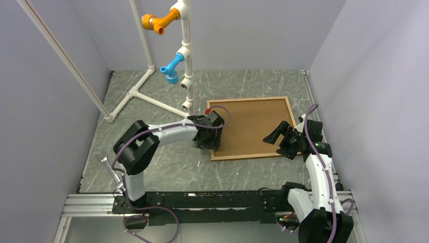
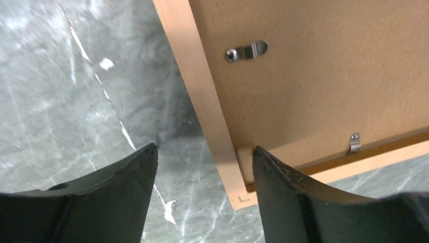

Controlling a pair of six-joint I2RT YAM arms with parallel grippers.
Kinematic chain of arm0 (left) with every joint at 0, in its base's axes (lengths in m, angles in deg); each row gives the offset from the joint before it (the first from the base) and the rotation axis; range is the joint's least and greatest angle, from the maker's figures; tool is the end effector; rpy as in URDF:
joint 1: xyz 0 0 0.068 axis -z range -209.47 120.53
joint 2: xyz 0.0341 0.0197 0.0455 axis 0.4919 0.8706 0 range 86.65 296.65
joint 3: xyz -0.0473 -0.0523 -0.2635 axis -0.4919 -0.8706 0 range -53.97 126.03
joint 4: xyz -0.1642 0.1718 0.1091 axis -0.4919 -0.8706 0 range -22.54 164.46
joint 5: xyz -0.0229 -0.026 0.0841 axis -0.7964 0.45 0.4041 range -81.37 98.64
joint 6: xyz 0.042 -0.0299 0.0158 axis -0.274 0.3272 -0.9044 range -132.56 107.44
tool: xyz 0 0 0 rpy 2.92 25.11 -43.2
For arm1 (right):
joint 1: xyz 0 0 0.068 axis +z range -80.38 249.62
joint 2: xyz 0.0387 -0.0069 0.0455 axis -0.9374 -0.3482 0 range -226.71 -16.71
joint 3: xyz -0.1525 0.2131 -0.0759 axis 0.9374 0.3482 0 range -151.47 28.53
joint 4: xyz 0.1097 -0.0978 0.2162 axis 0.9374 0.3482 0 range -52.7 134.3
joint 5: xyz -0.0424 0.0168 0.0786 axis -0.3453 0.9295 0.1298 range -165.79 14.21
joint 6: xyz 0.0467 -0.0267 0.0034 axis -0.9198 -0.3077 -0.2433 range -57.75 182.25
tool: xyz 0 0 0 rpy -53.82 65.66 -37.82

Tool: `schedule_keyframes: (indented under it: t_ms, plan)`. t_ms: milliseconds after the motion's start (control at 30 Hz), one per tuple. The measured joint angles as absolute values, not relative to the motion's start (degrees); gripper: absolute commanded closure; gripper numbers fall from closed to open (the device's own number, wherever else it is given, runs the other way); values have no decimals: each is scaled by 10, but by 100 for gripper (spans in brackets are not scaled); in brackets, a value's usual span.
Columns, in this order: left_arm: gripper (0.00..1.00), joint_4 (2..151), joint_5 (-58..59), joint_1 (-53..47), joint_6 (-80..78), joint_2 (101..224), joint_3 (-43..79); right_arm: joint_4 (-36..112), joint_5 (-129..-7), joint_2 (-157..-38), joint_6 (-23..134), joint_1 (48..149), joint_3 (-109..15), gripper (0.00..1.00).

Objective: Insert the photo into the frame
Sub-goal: Adjust the photo frame at the center of the board.

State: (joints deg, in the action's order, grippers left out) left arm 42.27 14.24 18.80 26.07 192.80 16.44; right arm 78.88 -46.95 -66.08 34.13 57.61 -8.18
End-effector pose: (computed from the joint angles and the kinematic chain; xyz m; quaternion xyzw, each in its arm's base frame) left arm 0.2479 -0.2727 0.1712 0.0730 0.9777 -0.0966 0.1718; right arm 0.1616 -0.0168 0.2334 0.2444 0.8920 0.2764 0.2612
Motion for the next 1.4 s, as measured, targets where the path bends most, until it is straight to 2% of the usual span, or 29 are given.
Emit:
schedule_keyframes:
  t_ms: [167, 533, 733, 1167, 1300, 1333, 1367, 1400]
  plan:
    - [44, 423, 143, 212, 278, 1923, 157, 789, -469, -661, 341, 576, -82, 6]
    - [90, 449, 164, 245, 317, 1904, 131, 796, -470, -658, 342, 576, -82, 6]
    - [100, 476, 181, 256, 331, 1885, 102, 798, -470, -658, 342, 576, -82, 6]
    - [100, 483, 197, 305, 349, 1830, 37, 800, -472, -658, 342, 576, -82, 6]
    - [92, 455, 204, 311, 349, 1811, 23, 806, -473, -658, 342, 576, -85, 6]
    - [87, 448, 205, 311, 349, 1810, 23, 806, -473, -658, 342, 576, -85, 6]
    - [71, 441, 206, 311, 349, 1808, 23, 806, -473, -658, 342, 576, -86, 6]
    - [49, 435, 206, 312, 349, 1806, 23, 806, -473, -658, 342, 576, -88, 6]
